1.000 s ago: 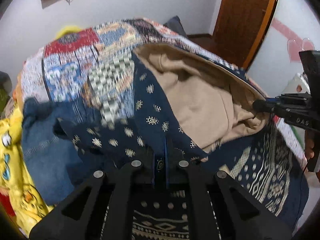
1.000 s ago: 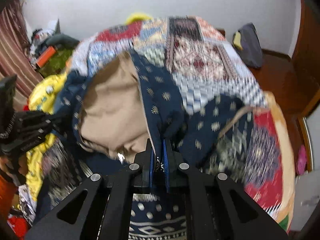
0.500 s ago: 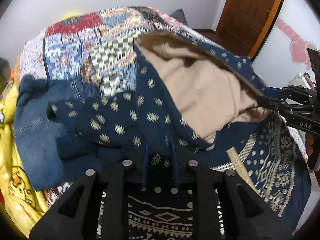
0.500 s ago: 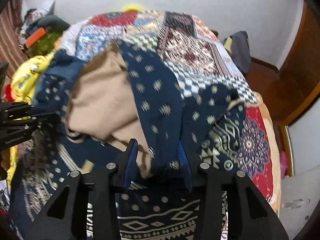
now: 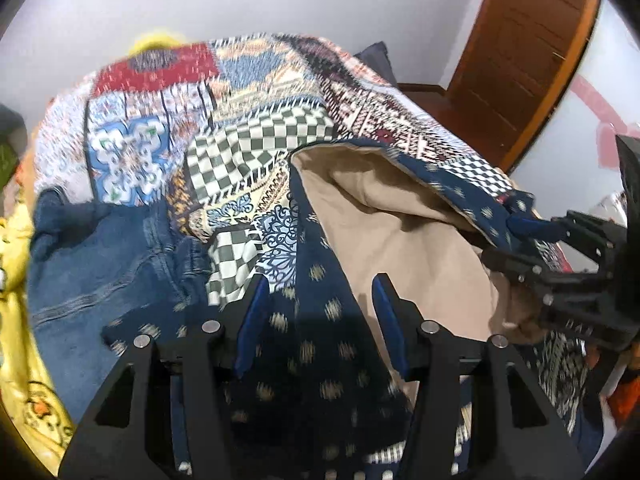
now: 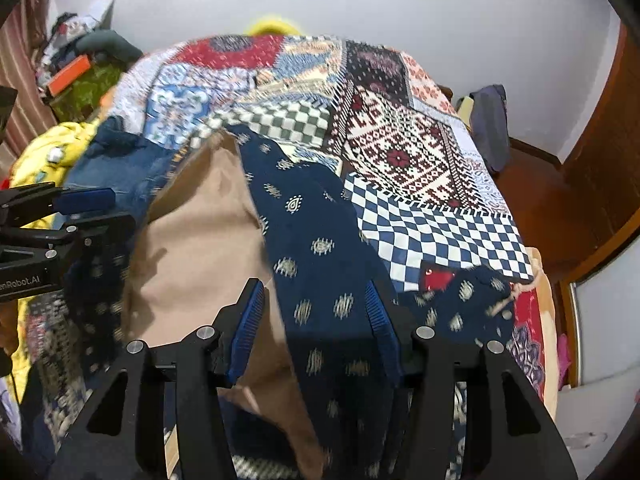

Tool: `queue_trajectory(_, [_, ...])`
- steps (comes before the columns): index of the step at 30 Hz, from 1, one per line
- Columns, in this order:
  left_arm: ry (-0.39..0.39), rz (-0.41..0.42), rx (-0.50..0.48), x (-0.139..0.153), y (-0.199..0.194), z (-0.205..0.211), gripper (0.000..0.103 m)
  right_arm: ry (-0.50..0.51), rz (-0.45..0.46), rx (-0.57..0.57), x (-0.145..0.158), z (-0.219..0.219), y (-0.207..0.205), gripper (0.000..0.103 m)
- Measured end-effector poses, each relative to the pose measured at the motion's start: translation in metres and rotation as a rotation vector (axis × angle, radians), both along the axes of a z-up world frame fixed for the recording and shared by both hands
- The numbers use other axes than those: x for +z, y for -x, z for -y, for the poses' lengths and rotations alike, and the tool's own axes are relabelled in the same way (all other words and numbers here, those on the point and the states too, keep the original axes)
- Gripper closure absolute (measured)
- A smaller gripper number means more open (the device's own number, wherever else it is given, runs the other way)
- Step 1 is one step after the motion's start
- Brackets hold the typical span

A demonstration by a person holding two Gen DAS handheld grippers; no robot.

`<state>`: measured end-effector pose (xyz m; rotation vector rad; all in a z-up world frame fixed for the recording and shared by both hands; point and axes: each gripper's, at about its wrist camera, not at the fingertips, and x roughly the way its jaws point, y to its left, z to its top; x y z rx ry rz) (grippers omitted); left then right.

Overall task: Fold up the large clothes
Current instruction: 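Hold the hood with both tools and fold it over the jacket body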

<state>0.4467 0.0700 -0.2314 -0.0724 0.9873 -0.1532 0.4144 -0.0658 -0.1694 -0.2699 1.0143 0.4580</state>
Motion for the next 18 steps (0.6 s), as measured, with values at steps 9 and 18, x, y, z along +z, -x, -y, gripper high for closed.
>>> queue_trajectory(9, [-0.012, -0.041, 0.053, -0.031, -0.043, 0.006, 0.073, -0.036, 0.011, 0.002, -0.012, 0.001, -0.021, 0.052])
queue_trajectory(18, [0.036, 0.071, -0.043, 0.022, -0.011, 0.017, 0.095, -0.166, 0.041, 0.017, 0.025, 0.026, 0.004, 0.093])
